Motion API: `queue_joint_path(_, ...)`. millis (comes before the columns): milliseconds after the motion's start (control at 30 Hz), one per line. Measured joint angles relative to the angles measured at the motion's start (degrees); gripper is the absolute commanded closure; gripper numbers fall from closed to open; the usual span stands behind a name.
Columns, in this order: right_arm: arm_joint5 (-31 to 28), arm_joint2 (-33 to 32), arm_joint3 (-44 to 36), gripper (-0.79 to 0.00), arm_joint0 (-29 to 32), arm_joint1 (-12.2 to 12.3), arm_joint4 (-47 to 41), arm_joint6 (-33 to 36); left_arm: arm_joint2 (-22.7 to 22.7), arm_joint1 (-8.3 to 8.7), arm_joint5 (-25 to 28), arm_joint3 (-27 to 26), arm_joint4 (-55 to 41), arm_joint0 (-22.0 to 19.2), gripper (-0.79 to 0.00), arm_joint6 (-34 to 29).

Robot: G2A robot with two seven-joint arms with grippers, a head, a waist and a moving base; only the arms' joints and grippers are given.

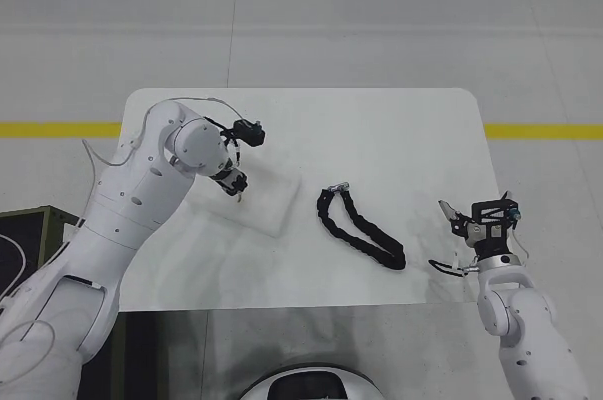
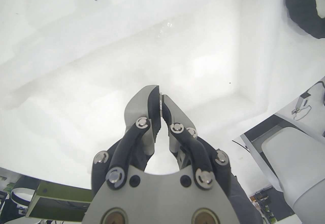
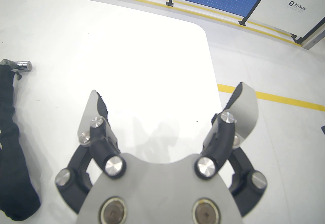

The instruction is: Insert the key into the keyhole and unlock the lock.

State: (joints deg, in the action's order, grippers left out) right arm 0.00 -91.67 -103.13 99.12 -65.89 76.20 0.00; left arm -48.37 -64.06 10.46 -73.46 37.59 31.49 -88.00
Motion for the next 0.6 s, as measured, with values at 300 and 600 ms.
queue_joint_path(300,0.0,0.0,0.0,-0.785,0.0,0.0,0.0,0.0,-6.0,3.5,-5.9,-12.8,4.5,3.7,0.0,0.0)
queue_joint_path(600,0.0,0.0,0.0,-0.785,0.0,0.0,0.0,0.0,-25.1,6.02,-10.0,-19.9,-8.1,17.2,0.0,17.2)
